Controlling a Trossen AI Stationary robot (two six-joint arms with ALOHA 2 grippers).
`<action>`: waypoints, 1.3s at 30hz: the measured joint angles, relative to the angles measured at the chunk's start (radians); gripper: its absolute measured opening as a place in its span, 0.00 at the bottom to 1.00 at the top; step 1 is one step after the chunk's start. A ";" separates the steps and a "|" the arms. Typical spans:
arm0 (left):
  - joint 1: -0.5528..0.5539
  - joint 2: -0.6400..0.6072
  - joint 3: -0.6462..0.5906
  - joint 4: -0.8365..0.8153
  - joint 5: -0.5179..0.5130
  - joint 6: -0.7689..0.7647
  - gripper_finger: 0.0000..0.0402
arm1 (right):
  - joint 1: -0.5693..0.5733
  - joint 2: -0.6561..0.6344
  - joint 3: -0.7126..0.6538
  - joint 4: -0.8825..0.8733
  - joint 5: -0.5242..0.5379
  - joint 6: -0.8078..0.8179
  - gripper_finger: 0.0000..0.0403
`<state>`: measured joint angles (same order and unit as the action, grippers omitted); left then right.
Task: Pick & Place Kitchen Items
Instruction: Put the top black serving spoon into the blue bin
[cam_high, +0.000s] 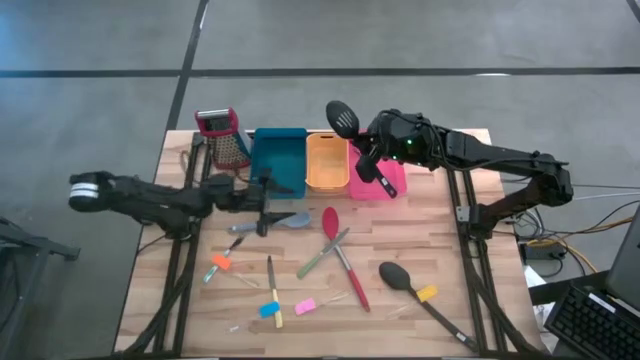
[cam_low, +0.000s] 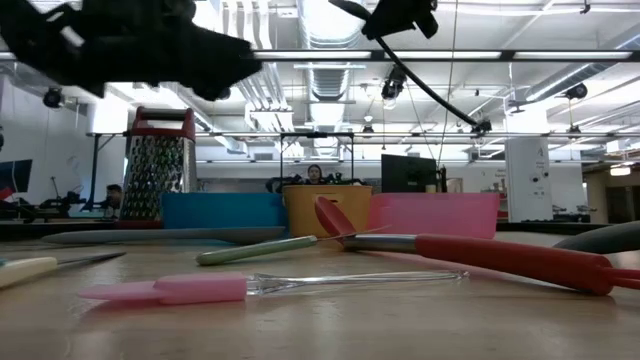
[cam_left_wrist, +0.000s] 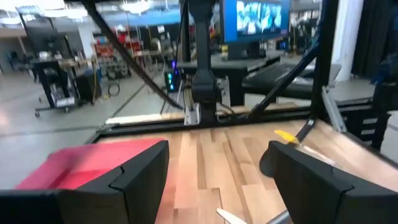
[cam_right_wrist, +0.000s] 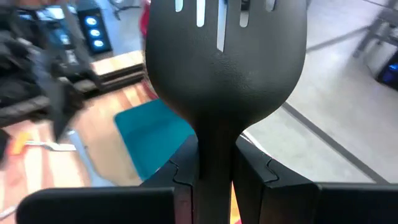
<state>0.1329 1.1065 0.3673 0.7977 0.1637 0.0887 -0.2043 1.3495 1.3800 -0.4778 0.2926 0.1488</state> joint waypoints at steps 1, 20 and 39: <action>0.000 0.032 0.027 -0.004 0.000 0.000 0.69 | 0.005 0.000 0.000 0.008 -0.009 -0.003 0.13; 0.038 0.437 0.436 0.065 -0.006 0.016 0.69 | 0.156 0.000 -0.003 0.149 -0.069 -0.107 0.13; 0.048 0.470 0.459 0.206 0.087 -0.012 0.69 | 0.197 0.010 -0.099 0.481 -0.152 -0.188 0.13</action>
<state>0.1814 1.5768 0.8266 1.0039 0.2505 0.0771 -0.0069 1.3599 1.2809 0.0031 0.1404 -0.0390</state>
